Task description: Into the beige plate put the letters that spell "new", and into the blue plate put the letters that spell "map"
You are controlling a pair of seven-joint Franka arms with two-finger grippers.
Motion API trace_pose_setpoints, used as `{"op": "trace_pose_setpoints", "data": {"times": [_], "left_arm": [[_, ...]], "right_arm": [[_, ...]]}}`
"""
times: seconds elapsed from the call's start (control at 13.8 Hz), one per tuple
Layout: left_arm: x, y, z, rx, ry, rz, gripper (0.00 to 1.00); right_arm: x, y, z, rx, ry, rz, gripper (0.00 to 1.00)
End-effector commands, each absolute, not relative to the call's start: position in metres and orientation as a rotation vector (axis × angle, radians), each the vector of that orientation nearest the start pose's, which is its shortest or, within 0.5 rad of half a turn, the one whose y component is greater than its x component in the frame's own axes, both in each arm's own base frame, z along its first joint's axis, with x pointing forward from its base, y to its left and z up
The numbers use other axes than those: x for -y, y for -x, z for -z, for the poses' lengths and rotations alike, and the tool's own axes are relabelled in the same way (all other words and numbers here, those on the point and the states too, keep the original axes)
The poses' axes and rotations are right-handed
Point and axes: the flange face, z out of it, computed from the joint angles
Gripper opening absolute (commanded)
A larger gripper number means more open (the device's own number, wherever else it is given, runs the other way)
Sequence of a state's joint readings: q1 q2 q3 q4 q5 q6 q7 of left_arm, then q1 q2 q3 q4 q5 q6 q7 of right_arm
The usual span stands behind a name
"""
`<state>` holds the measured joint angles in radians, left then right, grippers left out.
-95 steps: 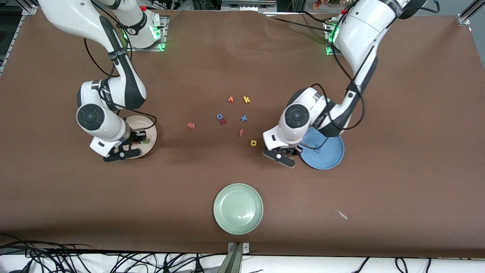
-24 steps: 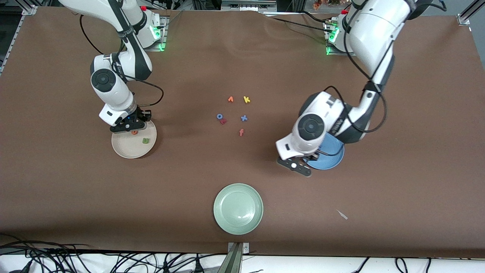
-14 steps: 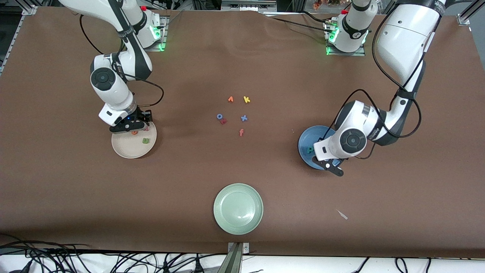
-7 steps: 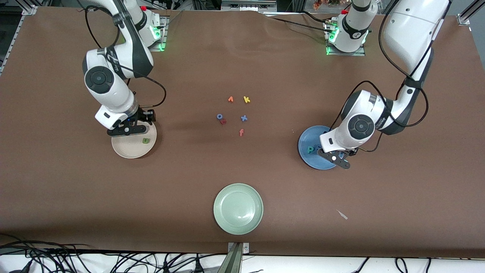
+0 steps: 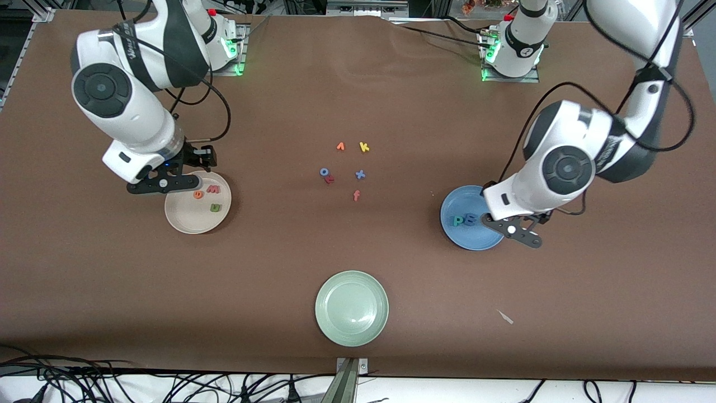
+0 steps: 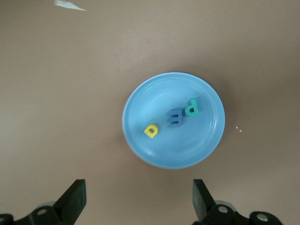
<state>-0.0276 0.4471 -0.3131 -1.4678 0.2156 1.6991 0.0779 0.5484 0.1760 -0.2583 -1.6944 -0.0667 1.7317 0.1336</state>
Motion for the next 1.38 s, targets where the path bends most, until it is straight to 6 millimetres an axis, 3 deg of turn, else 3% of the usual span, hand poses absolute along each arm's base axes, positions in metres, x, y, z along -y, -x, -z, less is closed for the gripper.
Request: {"op": "trace_pose_setpoints", "data": {"times": [0.0, 0.15, 0.36, 0.51, 0.65, 0.73, 0.94, 1.31], "left_arm": [[0.158, -0.646, -0.482, -0.609, 2.989, -0.265, 1.0], [0.134, -0.641, -0.528, -0.547, 3.024, -0.179, 1.0], [0.088, -0.631, -0.575, -0.406, 3.103, -0.092, 1.0], [0.072, -0.619, -0.594, -0.346, 3.112, -0.063, 1.0], [0.072, -0.596, -0.594, -0.286, 3.099, -0.086, 1.0], [0.06, -0.587, -0.595, -0.19, 3.12, -0.07, 1.0], [0.054, -0.564, -0.583, -0.135, 3.139, 0.031, 1.0], [0.046, -0.562, -0.581, -0.092, 3.187, 0.014, 1.0]], "right_arm": [[-0.155, -0.581, -0.522, 0.347, 3.234, -0.2, 0.86], [-0.128, -0.579, -0.54, 0.291, 3.193, -0.187, 0.99], [-0.086, -0.582, -0.552, 0.239, 3.131, -0.161, 1.0], [-0.081, -0.579, -0.559, 0.219, 3.123, -0.148, 1.0], [-0.081, -0.574, -0.561, 0.204, 3.121, -0.148, 1.0], [-0.082, -0.574, -0.561, 0.207, 3.123, -0.148, 1.0], [-0.084, -0.575, -0.561, 0.214, 3.122, -0.158, 1.0], [-0.066, -0.572, -0.563, 0.17, 3.127, -0.21, 1.0]]}}
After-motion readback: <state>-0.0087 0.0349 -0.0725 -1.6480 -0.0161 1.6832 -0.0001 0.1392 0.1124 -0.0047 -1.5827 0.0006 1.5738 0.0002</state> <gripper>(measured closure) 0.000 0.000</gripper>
